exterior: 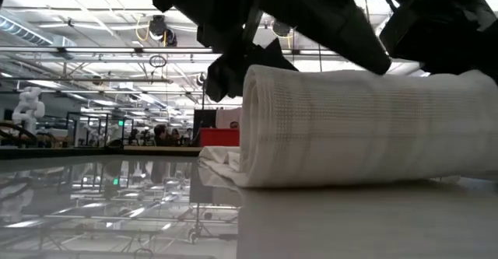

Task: Roll towel
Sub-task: Roll the white-brown patterned towel

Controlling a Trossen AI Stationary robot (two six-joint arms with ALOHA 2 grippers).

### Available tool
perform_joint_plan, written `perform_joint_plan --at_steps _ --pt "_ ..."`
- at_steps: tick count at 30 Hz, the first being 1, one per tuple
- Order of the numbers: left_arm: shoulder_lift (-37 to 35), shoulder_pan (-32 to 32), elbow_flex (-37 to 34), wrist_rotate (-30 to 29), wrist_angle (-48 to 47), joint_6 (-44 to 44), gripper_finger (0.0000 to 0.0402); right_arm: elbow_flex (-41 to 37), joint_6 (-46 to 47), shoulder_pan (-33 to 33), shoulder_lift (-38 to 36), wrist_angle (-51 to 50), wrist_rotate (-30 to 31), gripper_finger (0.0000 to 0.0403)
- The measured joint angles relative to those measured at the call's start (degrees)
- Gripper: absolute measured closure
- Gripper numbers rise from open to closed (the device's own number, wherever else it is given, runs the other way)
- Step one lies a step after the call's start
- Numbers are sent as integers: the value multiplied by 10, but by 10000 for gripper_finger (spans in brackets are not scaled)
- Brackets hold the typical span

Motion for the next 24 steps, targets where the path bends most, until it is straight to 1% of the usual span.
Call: perform_joint_plan --at_steps 5,10,12,15,18,21,24 --pt "5 14 0 37 -20 0 191 0 -9 -3 11 5 -18 346" --pt "4 35 0 95 -23 0 254 0 -14 -3 17 6 -8 345" --pt "4 44 0 121 -23 0 278 0 -17 -2 17 5 -2 336" --pt "8 57 0 152 -23 0 310 0 -14 -2 15 4 -2 308" --pt "9 71 0 182 -23 1 335 0 -13 -2 15 0 -3 270" --pt "9 85 0 206 -26 5 349 0 -13 -2 15 -16 -4 229" --pt "9 97 0 232 -26 1 352 0 -13 -2 9 -44 -3 190"
